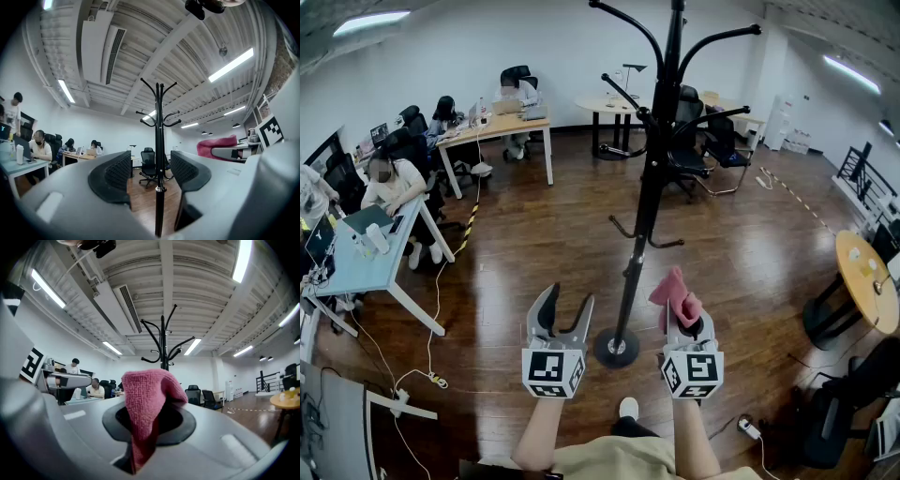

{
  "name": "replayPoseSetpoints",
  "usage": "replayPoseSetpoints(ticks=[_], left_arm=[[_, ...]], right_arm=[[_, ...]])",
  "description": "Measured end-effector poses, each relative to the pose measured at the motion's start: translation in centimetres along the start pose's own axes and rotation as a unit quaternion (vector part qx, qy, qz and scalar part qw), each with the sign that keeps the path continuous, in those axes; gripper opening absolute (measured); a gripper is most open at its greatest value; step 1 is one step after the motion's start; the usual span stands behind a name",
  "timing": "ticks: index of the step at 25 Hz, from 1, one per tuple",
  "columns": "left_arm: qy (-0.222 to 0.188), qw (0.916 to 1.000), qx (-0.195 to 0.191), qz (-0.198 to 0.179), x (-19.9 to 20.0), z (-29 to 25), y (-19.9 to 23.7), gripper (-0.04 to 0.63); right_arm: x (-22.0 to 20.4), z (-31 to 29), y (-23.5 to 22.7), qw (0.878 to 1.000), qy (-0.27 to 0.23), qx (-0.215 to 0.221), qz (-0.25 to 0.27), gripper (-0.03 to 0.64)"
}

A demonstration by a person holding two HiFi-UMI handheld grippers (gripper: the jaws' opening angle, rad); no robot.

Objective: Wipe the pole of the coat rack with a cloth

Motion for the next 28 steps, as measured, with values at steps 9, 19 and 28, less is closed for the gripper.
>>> replayPoseSetpoints(ticks=[9, 19, 28], left_arm=[[0.014, 0.9993, 0.036, 0.002, 1.3, -11.3, -1.2, 0.240], [0.012, 0.9996, 0.026, -0.003, 1.8, -16.0, 3.1, 0.233], [0.018, 0.9998, -0.002, -0.001, 1.5, -18.8, 7.3, 0.230]], right_arm=[[6.9, -15.7, -8.8, 0.992, -0.087, 0.088, 0.038, 0.035], [10.3, -24.0, -7.7, 0.971, -0.155, 0.068, 0.166, 0.035], [-2.5, -24.1, -7.1, 0.994, -0.038, 0.057, 0.089, 0.035]])
Point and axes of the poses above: the fingertips, and each gripper's own axes: z backward along the fingers, y to its left, x out of its top, the point moved 10 cm from there along z, backward along the fingers, and after that the axes turned 9 degrees about y, right-handed, at the moved point
